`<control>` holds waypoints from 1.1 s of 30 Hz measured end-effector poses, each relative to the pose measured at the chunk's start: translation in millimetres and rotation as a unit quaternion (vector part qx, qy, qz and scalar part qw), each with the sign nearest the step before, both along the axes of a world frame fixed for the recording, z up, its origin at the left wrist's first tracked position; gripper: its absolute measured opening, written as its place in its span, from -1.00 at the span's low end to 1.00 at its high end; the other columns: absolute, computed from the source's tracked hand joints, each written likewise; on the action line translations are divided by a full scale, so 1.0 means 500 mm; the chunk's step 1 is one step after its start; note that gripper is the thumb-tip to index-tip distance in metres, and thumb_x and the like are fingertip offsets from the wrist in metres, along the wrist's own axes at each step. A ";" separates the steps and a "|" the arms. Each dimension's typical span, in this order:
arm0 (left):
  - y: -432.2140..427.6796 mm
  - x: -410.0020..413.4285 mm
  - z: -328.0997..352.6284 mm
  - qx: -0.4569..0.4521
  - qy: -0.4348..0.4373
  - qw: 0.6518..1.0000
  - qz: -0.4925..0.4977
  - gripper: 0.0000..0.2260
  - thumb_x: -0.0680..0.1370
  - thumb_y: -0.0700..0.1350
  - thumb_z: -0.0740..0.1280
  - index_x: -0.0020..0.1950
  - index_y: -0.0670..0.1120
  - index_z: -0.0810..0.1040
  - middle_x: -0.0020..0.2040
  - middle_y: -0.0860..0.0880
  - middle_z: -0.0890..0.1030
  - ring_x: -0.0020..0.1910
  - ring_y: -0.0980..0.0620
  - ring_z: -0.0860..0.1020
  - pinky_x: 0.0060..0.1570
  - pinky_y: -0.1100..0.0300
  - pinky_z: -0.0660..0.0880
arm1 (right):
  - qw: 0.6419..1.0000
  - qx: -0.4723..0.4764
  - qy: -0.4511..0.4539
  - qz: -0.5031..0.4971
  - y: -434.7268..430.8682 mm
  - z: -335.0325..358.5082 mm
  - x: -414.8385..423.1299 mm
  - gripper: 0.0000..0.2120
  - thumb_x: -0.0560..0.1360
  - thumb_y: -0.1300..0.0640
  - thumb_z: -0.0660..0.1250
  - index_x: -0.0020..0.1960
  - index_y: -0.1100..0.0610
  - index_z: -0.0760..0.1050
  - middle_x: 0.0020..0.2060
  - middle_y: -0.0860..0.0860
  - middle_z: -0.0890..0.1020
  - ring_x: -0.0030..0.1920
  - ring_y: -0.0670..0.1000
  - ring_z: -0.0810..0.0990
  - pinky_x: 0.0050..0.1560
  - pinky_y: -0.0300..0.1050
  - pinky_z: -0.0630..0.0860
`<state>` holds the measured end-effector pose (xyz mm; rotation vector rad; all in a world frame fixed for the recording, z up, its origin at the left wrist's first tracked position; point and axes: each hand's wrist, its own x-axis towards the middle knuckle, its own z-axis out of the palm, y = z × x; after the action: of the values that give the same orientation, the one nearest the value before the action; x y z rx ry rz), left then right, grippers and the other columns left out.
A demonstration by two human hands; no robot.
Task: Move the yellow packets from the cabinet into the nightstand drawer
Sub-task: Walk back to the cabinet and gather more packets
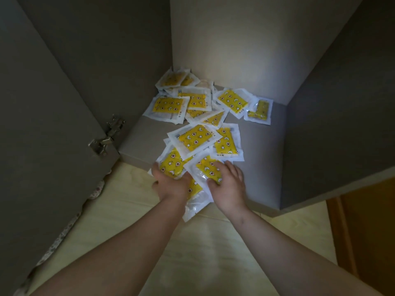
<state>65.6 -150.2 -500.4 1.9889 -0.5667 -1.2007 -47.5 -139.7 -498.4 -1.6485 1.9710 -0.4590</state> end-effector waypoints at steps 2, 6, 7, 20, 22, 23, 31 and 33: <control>-0.002 -0.001 0.008 -0.019 0.140 0.989 0.045 -0.44 0.56 0.00 0.28 0.47 0.13 0.08 0.23 -0.11 0.47 0.05 -0.15 0.53 0.08 -0.02 0.51 | 1.000 0.000 -0.017 0.013 0.002 0.002 0.013 -0.54 0.53 0.08 0.29 0.42 0.04 0.34 0.45 0.01 0.27 0.47 0.05 0.10 0.39 -0.26 -0.02; -0.002 0.016 0.019 -0.040 0.245 0.968 0.022 -0.45 0.55 0.04 0.30 0.45 0.08 0.10 0.15 -0.06 0.51 0.08 -0.10 0.55 0.15 -0.10 0.50 | 0.994 -0.008 -0.104 0.026 0.011 0.005 0.051 -0.65 0.58 0.17 0.21 0.36 0.13 0.43 0.41 0.05 0.35 0.45 0.06 0.17 0.39 -0.25 0.02; 0.003 0.024 0.018 -0.047 0.233 0.971 -0.004 -0.38 0.52 -0.04 0.37 0.47 0.06 0.08 0.20 -0.07 0.49 0.10 -0.10 0.55 0.16 -0.11 0.50 | 0.988 -0.003 -0.152 0.019 0.012 0.005 0.058 -0.68 0.59 0.24 0.18 0.32 0.17 0.47 0.38 0.08 0.40 0.42 0.06 0.24 0.39 -0.24 0.09; -0.001 0.125 0.005 -0.049 0.185 0.980 -0.047 -0.16 0.42 -0.37 0.43 0.50 0.15 0.09 0.31 0.00 0.41 0.07 -0.09 0.57 -0.06 -0.02 0.55 | 0.969 0.122 0.181 0.113 -0.061 0.007 -0.031 -0.30 0.57 -0.27 -0.05 0.55 0.03 -0.22 0.53 -0.04 -0.22 0.53 0.02 -0.23 0.48 0.12 -0.16; -0.004 0.128 0.001 -0.061 0.168 0.984 -0.028 -0.14 0.41 -0.34 0.45 0.51 0.15 0.05 0.35 -0.02 0.41 0.18 -0.13 0.53 0.04 -0.07 0.52 | 0.964 0.108 0.205 0.129 -0.030 -0.002 -0.026 -0.28 0.54 -0.33 -0.10 0.54 0.01 -0.23 0.53 -0.07 -0.23 0.53 0.00 -0.23 0.48 0.13 -0.17; -0.006 0.127 -0.001 -0.067 0.164 0.984 -0.018 -0.14 0.41 -0.33 0.45 0.51 0.14 0.05 0.34 -0.03 0.42 0.18 -0.13 0.53 0.04 -0.06 0.52 | 0.962 0.102 0.215 0.136 -0.014 -0.005 -0.024 -0.25 0.51 -0.37 -0.16 0.54 0.00 -0.23 0.53 -0.08 -0.22 0.53 -0.01 -0.22 0.48 0.13 -0.18; 0.008 0.106 -0.011 -0.078 0.174 0.981 0.024 -0.31 0.41 -0.33 0.46 0.41 -0.05 0.18 0.15 -0.08 0.49 0.05 -0.14 0.55 -0.03 -0.09 0.53 | 0.978 0.005 0.089 0.189 0.067 -0.014 0.022 -0.18 0.31 -0.34 -0.28 0.50 -0.09 0.11 0.47 -0.19 0.17 0.50 -0.10 -0.01 0.45 -0.05 -0.19; 0.020 0.111 -0.016 -0.071 0.205 0.976 0.017 -0.42 0.41 -0.34 0.46 0.34 -0.12 0.29 0.14 -0.13 0.54 0.03 -0.16 0.58 -0.01 -0.15 0.55 | 0.990 0.005 -0.075 0.122 0.063 -0.016 0.038 -0.40 0.45 -0.22 0.02 0.41 0.01 0.33 0.30 -0.10 0.40 0.36 0.00 0.32 0.43 -0.03 0.10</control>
<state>121.3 -140.5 -508.6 1.5642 -0.3935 -1.4555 -28.4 -108.0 -506.4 -1.7667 1.6355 -0.4619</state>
